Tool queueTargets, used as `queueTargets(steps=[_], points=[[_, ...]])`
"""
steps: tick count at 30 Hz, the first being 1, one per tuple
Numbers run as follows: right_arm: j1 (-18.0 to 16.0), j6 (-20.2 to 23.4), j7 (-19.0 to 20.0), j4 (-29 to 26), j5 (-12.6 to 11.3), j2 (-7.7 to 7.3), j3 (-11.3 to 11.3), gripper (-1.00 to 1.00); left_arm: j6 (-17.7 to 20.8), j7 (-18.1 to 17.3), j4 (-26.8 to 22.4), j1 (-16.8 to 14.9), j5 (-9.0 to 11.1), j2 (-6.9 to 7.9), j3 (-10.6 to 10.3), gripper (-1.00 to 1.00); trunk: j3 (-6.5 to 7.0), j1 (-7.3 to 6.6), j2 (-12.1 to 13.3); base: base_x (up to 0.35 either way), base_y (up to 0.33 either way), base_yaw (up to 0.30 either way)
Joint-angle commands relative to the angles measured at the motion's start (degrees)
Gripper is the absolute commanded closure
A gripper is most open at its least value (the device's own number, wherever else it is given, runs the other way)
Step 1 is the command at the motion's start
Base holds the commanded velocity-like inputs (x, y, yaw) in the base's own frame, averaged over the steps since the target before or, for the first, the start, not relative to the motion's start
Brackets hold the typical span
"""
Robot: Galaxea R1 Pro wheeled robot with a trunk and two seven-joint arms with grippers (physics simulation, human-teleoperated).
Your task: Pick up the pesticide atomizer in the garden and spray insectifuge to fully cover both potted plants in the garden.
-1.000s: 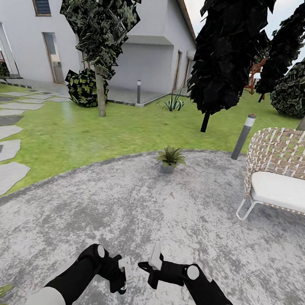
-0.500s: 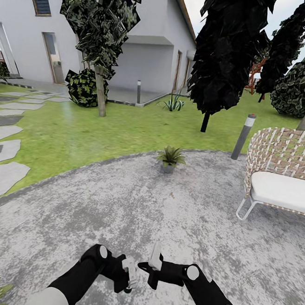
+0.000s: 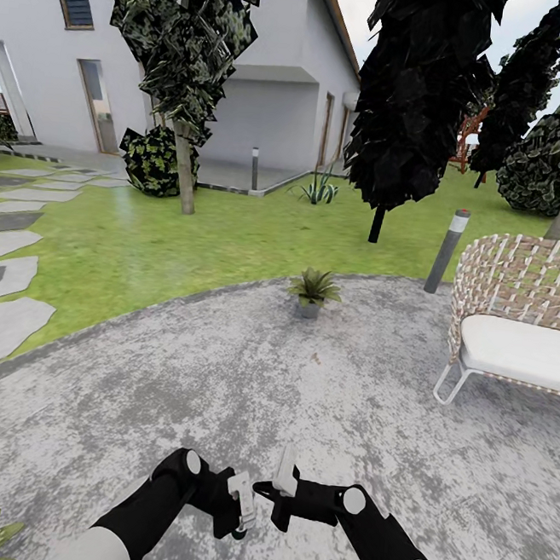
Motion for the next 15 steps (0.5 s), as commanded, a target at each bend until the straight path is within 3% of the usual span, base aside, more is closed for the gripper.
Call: queueTargets(steps=[1, 15], points=[[-0.02, -0.26, -0.02, -0.04, 0.47, 0.01, -0.06, 1.00, 0.58, -0.28, -0.07, -0.02, -0.05, -0.01, -0.01, 1.00, -0.05, -0.01, -0.02, 0.000, 0.000, 0.000], [-0.02, -0.29, -0.02, -0.04, 0.48, 0.01, -0.07, 1.00, 0.72, -0.28, 0.10, -1.03, 0.21, -0.06, 0.15, 1.00, -0.05, -0.01, -0.02, 0.000, 0.000, 0.000]])
